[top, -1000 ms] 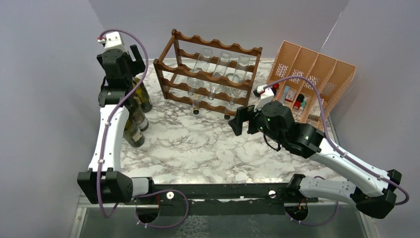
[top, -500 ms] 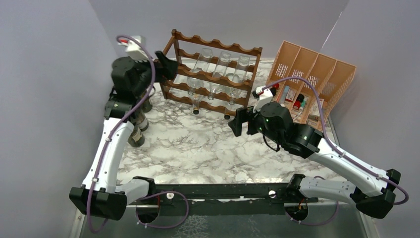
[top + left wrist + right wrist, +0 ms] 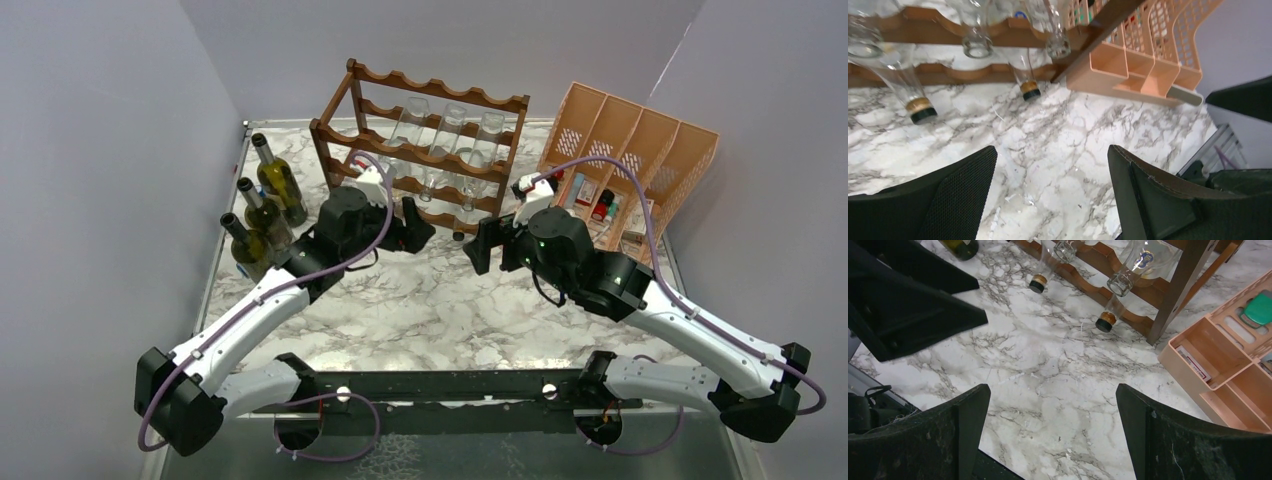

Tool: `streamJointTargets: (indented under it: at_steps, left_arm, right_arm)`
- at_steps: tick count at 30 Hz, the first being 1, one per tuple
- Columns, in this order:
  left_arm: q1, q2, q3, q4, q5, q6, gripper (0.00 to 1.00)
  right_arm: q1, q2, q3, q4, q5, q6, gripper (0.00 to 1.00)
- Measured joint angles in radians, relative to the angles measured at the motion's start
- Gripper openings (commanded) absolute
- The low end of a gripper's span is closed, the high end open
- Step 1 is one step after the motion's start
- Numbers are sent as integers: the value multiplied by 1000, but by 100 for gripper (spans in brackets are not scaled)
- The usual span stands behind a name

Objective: Take the wine bottle off the wine rack

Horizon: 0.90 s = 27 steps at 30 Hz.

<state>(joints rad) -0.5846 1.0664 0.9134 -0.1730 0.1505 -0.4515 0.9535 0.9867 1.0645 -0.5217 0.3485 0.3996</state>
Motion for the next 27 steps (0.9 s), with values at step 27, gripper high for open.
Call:
streamJointTargets:
  at_steps: [27]
  left_arm:
    - [-86,441,117,211,-323,161,69]
  right_arm:
    - [0,-135,-49,-4,59,10,99]
